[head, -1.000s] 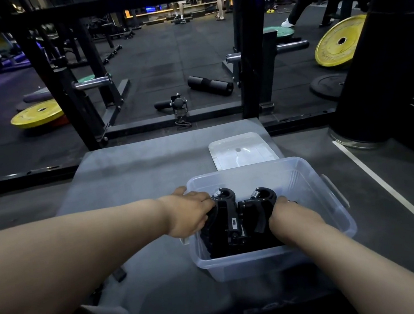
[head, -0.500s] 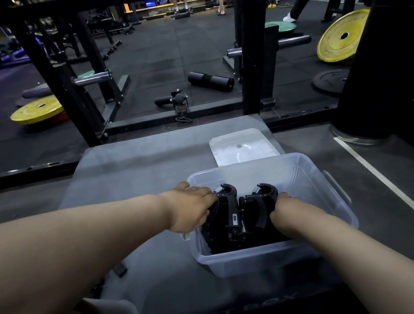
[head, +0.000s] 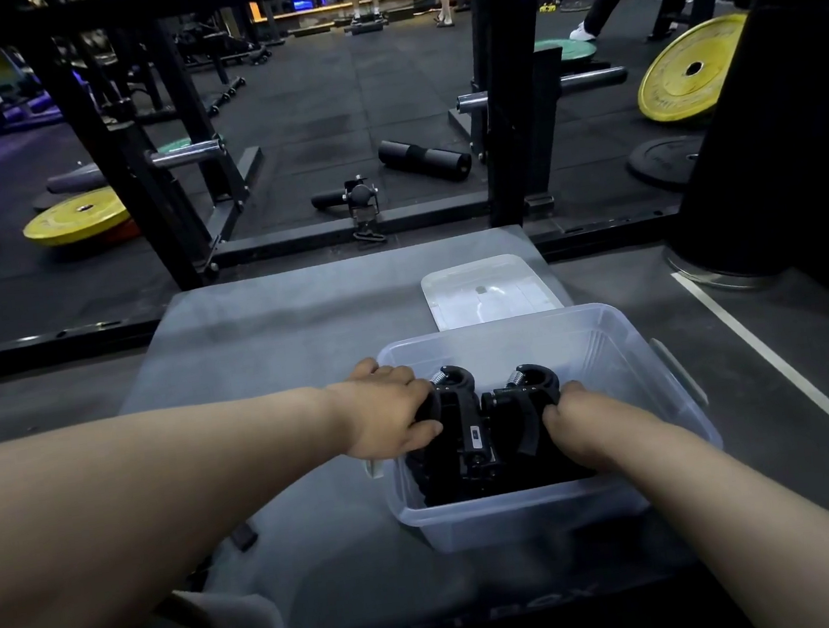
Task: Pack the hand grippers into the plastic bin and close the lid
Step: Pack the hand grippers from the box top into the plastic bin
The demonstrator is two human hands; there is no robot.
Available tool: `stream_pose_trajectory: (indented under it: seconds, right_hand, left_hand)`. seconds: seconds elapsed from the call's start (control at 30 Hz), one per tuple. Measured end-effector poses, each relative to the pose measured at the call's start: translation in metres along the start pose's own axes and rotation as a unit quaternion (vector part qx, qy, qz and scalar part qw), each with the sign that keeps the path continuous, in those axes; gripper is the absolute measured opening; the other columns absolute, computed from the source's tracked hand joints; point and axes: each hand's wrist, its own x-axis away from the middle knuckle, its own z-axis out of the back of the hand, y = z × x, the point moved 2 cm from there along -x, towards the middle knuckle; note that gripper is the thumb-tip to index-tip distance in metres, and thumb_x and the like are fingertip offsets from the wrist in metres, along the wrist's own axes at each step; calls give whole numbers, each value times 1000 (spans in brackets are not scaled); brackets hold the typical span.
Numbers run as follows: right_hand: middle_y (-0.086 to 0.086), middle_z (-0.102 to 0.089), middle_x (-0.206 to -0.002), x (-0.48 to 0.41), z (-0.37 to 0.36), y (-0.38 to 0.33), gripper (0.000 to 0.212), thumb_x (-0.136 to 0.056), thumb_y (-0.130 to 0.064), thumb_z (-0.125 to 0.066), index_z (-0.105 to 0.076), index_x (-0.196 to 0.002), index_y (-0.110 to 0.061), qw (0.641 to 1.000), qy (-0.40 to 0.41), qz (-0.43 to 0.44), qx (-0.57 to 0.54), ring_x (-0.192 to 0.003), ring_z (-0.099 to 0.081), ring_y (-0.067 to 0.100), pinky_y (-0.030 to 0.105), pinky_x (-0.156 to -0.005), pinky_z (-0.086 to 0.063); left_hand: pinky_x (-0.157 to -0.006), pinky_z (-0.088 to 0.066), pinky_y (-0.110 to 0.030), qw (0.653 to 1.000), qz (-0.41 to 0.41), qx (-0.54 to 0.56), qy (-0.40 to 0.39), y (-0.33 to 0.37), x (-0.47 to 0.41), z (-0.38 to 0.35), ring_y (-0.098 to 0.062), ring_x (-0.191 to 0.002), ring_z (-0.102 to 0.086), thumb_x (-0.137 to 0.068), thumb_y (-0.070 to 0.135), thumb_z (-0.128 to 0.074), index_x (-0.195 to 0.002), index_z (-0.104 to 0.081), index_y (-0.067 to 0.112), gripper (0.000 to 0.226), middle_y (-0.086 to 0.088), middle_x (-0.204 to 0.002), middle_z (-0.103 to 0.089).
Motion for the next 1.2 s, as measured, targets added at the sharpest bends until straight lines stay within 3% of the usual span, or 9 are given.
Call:
stream_pose_trajectory:
  seconds: [0.2, 0.33, 0.43, 0.6, 0.7, 0.83, 0.97, 1.1, 1.2]
  right_hand:
    - [19, -49, -136, 3, 0, -3, 41, -94, -31, -34, -40, -130, -10, 1000, -1, -5, 9, -119, -52, 36, 40, -91, -40]
    - [18, -51, -134, 4, 1, -3, 37, -96, -28, -32, -42, -126, -10, 1000, 3, -3, 20, -118, -52, 35, 39, -86, -38]
    - [18, -51, -135, 5, 3, -3, 44, -96, -34, -30, -39, -131, -9, 1000, 17, -10, 7, -120, -52, 35, 40, -91, -40]
    - [18, -40, -137, 7, -3, -6, 50, -97, -44, -31, -39, -132, -9, 990, 123, 49, 50, -128, -38, 36, 45, -104, -33]
    - [14, -24, -153, 14, -11, -17, 57, -97, -49, -31, -36, -142, -14, 977, 165, 116, 76, -142, -21, 31, 43, -113, -22]
    - [5, -3, -164, 22, -24, -43, 60, -99, -49, -30, -28, -149, -18, 965, 151, 199, 74, -150, 2, 21, 42, -119, -7]
    - [2, -3, -164, 30, -35, -76, 60, -100, -47, -28, -21, -153, -18, 959, 124, 249, 61, -151, 1, 18, 42, -119, -7]
    - [3, -2, -164, 34, -45, -107, 62, -102, -47, -23, -16, -155, -16, 954, 84, 278, 74, -151, 2, 19, 41, -119, -5]
    - [6, -3, -164, 36, -53, -131, 61, -103, -44, -22, -14, -155, -14, 947, 71, 303, 81, -151, 1, 20, 39, -120, -4]
  left_hand:
    - [-113, -21, -41, 1000, -6, 1, -18, 1, 2, 4, -23, -118, -49, -90, 71, -29, -132, -47, 20, 69, -3, -120, -54]
    - [-114, -18, -48, 998, 16, 19, -61, 7, 1, 0, -28, -128, -45, -96, 61, -28, -139, -41, 17, 63, -6, -129, -50]
    - [-116, -16, -49, 997, 24, 40, -64, 10, 0, -2, -28, -136, -38, -99, 54, -27, -145, -36, 15, 61, -6, -140, -45]
    - [-120, -13, -41, 998, 44, 27, -20, 2, 5, 3, -29, -150, -14, -102, 48, -28, -146, -35, 10, 59, -13, -160, -20]
    - [-122, -10, -41, 997, 67, 30, -12, -7, 8, 6, -27, -152, -5, -103, 47, -27, -150, -29, 8, 61, -11, -164, -9]
    - [-122, -13, -44, 996, 62, 47, -32, -17, 10, 5, -24, -153, -2, -103, 44, -28, -151, -26, 8, 60, -8, -165, -6]
    - [-120, -20, -46, 995, 56, 71, -31, -23, 19, 5, -23, -152, -6, -103, 42, -30, -150, -27, 12, 56, -6, -166, -5]
    - [-121, -17, -45, 992, 66, 94, -58, -36, 36, 6, -22, -152, -9, -102, 44, -34, -158, -6, 21, 67, 3, -166, 4]
    - [-122, -12, -35, 988, 78, 104, -86, -52, 49, 1, -21, -152, -9, -103, 42, -40, -158, -7, 13, 71, -6, -166, -3]
